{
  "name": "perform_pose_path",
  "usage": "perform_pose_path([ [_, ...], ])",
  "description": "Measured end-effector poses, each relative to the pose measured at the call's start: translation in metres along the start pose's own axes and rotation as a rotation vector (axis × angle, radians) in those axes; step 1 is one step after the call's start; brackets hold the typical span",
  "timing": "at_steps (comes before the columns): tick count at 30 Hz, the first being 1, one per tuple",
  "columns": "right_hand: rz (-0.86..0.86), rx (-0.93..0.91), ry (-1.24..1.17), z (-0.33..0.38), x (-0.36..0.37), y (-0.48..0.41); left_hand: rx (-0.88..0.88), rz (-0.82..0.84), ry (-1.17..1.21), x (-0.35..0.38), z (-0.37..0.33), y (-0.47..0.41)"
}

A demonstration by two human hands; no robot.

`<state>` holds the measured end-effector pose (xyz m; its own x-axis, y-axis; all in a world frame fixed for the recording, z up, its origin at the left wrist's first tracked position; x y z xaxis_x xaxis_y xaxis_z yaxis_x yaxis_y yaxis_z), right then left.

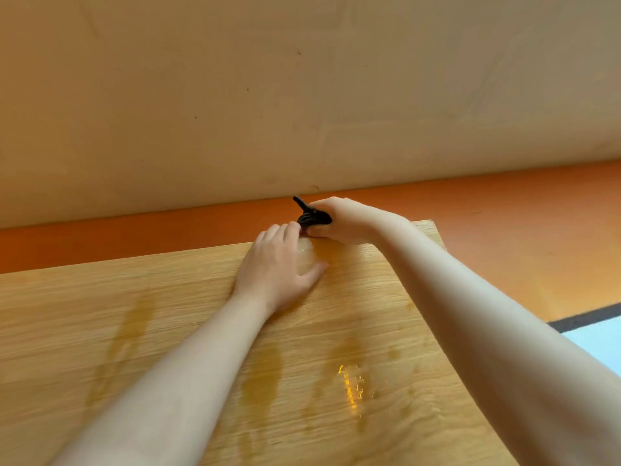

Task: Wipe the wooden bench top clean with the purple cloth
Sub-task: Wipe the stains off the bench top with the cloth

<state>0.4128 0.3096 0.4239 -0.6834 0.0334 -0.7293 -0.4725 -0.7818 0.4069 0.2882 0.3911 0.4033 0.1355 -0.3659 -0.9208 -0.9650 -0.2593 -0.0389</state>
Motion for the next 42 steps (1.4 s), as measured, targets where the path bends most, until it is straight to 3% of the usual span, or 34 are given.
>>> perform_pose_path([
  [5, -0.022, -0.009, -0.062, 0.003, 0.006, -0.001, -0.012, -0.053, 0.053, -0.003, 0.001, 0.001],
  [11, 0.013, 0.002, -0.07, 0.009, 0.008, -0.002, 0.007, 0.01, 0.118, -0.013, 0.012, -0.002],
  [15, -0.036, 0.037, -0.093, 0.007, 0.011, 0.006, -0.12, -0.056, 0.177, -0.053, 0.08, 0.006],
  [23, -0.062, 0.177, -0.075, 0.023, 0.011, 0.009, -0.169, 0.12, 0.021, -0.098, 0.222, 0.07],
  [27, -0.049, 0.209, -0.104, 0.053, 0.023, 0.002, -0.131, 0.044, 0.017, -0.094, 0.228, 0.073],
  [35, -0.034, 0.005, -0.056, 0.214, 0.119, -0.089, -0.111, 0.012, 0.058, -0.095, 0.231, 0.071],
  [38, -0.029, 0.033, -0.077, 0.221, 0.12, -0.092, -0.131, 0.004, 0.074, -0.096, 0.23, 0.069],
  [42, -0.036, 0.095, -0.069, 0.177, 0.092, -0.062, -0.112, -0.011, 0.071, -0.093, 0.229, 0.072],
])
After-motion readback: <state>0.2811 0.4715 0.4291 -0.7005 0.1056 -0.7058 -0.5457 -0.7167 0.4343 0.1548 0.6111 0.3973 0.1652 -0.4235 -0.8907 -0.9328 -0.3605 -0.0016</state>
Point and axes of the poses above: each hand's wrist, its own y-axis away from the middle knuckle, its own x-axis out of the palm, z = x × y, the point moved 4 cm from there along -y, towards the middle knuckle, and after that the axes turned 3 degrees about -x, right-handed, at the moved point
